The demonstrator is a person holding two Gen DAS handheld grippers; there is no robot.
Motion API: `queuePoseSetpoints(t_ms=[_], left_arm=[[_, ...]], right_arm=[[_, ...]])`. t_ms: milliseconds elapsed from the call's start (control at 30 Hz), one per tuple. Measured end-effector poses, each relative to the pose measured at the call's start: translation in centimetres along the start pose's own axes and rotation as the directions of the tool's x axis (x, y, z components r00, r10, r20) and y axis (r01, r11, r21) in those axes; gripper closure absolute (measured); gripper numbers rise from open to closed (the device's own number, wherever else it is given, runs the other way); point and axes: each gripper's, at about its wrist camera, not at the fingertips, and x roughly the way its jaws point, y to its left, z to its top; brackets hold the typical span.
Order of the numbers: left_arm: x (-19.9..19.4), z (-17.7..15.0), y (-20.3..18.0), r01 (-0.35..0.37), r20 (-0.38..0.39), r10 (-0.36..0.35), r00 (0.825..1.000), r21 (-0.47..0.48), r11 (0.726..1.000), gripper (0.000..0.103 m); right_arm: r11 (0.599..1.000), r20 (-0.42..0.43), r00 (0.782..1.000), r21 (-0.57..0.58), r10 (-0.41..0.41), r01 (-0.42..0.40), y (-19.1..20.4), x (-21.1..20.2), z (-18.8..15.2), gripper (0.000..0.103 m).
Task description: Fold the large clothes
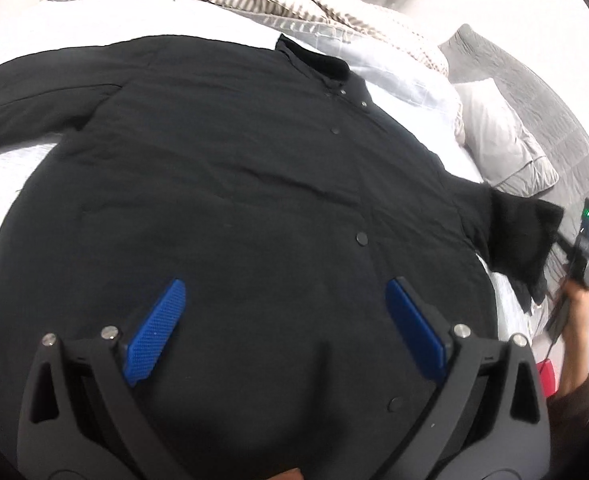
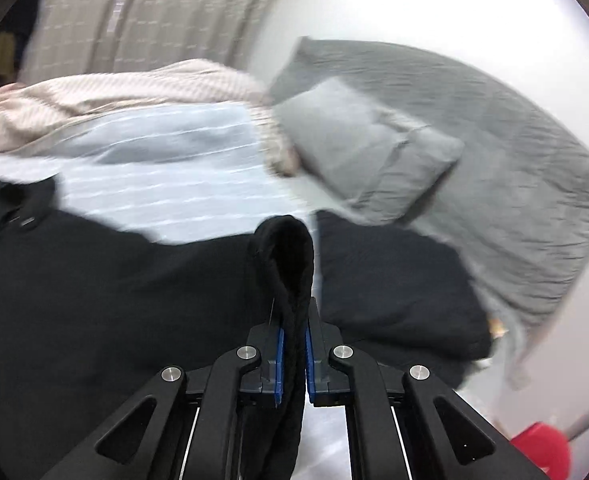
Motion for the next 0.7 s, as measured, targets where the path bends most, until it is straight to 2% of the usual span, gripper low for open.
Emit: queuePoseSetpoints(t_ms=[100, 200, 300, 333, 367, 400, 433, 500, 567, 633, 667, 700], left_arm=[[0.5, 0.1, -0.3, -0.007, 0.000, 0.007, 1.000, 0.009, 1.000, 0.003], [0.3, 0.0, 0.2, -0.009, 0.007, 0.009, 1.000, 0.005, 1.000, 0.003], [0.1, 0.1, 0.4, -0.010, 0.022, 0.010, 1.000, -0.012, 1.000, 0.003], [-0.1, 0.3, 0.4, -0.009, 0.030, 0.009, 0.999, -0.018, 1.000, 0.003], [-0.3, 0.3, 0.5, -0.006, 0.036, 0.007, 0.999, -0.022, 1.000, 0.003], [-0.5, 0.4, 0.5, -0.003, 0.042, 0.004, 0.999, -0.024, 1.000, 0.003], [-0.7, 0.4, 0.5, -0.001, 0.050, 0.002, 0.999, -0.022, 1.000, 0.003], [-1.1, 0.5, 0.5, -0.008, 0.066, 0.008, 0.998, -0.012, 1.000, 0.003], [-1.0, 0.7, 0.3, -0.027, 0.078, 0.026, 0.997, 0.005, 1.000, 0.003], [-0.6, 0.8, 0.1, -0.039, 0.081, 0.038, 0.996, 0.014, 0.999, 0.003], [-0.5, 0.9, 0.0, -0.041, 0.080, 0.040, 0.996, 0.016, 0.999, 0.003], [-0.2, 0.9, -0.1, -0.043, 0.077, 0.042, 0.996, 0.021, 0.999, 0.003]], right_arm=[[0.991, -0.002, 0.992, -0.013, -0.130, 0.130, -4.0, 2.1, 1.7, 0.096], [0.966, -0.015, 0.967, -0.051, -0.254, 0.252, -7.9, 5.0, 2.8, 0.095], [0.942, -0.085, 0.939, -0.062, -0.333, 0.329, -11.6, 8.7, 3.0, 0.092], [0.912, -0.103, 0.907, -0.074, -0.409, 0.403, -12.5, 9.7, 2.9, 0.091], [0.868, -0.116, 0.861, -0.087, -0.496, 0.488, -13.5, 10.6, 2.6, 0.086], [0.852, -0.141, 0.840, -0.073, -0.524, 0.519, -14.5, 11.0, 2.2, 0.086], [0.862, -0.177, 0.846, -0.038, -0.504, 0.505, -15.4, 11.3, 1.9, 0.085], [0.908, -0.220, 0.893, 0.065, -0.392, 0.414, -16.2, 11.1, 1.1, 0.083], [0.940, -0.212, 0.931, 0.103, -0.298, 0.325, -14.9, 10.5, 0.6, 0.076], [0.973, -0.196, 0.965, 0.114, -0.176, 0.200, -11.8, 9.7, 0.2, 0.058], [0.982, -0.191, 0.974, 0.121, -0.120, 0.145, -10.5, 9.5, -0.1, 0.049], [0.988, -0.187, 0.982, 0.136, -0.040, 0.066, -8.6, 9.0, -0.4, 0.047]])
